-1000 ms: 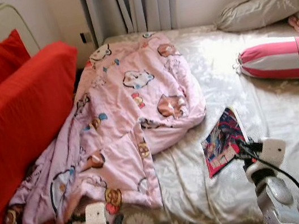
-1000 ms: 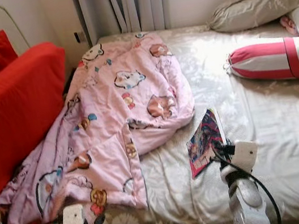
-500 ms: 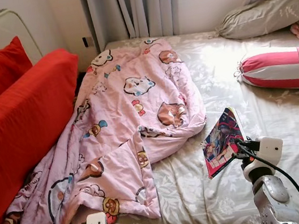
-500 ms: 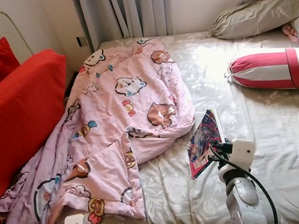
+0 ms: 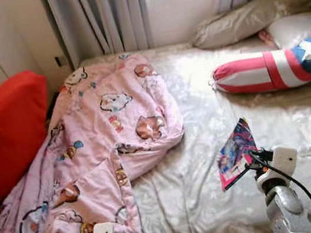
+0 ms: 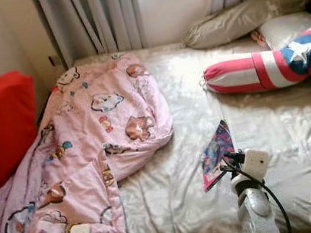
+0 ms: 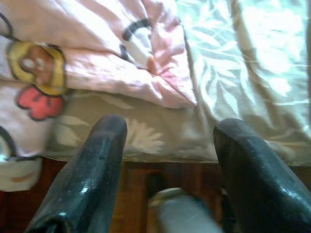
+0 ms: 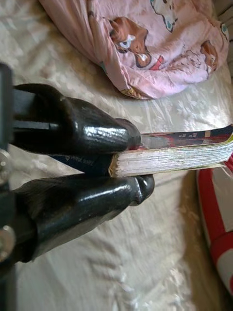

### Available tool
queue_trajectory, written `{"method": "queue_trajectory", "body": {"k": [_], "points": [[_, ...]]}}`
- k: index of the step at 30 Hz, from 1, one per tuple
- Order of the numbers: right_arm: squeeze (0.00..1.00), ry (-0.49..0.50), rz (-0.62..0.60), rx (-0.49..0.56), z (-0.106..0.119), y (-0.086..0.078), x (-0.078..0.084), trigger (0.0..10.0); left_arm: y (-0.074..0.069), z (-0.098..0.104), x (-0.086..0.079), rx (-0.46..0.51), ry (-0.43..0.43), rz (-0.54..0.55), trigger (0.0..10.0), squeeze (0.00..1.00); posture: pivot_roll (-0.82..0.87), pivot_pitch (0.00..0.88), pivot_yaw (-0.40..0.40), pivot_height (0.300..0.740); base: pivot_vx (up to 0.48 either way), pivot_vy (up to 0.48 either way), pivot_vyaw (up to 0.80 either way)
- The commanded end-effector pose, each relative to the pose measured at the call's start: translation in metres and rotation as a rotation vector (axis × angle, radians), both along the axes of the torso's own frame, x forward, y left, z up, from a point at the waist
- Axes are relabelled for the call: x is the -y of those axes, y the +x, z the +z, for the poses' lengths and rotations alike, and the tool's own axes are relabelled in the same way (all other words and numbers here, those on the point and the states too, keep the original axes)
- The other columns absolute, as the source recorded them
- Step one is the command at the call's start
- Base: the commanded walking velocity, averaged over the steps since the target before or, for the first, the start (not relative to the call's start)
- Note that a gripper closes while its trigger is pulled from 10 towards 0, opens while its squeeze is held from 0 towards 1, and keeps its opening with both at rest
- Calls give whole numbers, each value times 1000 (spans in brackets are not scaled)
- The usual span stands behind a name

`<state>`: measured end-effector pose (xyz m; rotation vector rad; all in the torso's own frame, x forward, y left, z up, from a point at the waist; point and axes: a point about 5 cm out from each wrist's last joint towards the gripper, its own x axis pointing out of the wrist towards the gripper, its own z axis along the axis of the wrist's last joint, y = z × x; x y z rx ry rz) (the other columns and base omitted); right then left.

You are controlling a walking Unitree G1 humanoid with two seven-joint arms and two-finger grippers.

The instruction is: Clean up the room

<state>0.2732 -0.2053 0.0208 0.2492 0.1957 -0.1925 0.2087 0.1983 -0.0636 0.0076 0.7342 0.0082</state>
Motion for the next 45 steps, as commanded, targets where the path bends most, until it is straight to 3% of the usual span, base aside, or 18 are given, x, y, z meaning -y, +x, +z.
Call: {"method": "queue_trajectory", "body": {"k": [1,34,45], "points": [[0,-1,7,36,6,4,-3,10000,-6,-3,-2,-22,13,-11,10000,0,21,0,-9,740,0,-480,0],[0,-13,-13,29,6,4,3,10000,-6,-4,-1,-24,6,-18,10000,0,22,0,-12,740,0,-472,0],[0,15,50,12,2,3,-6,10000,-5,-3,-1,-18,-12,-1,10000,0,20,0,-11,740,0,0,0]]}}
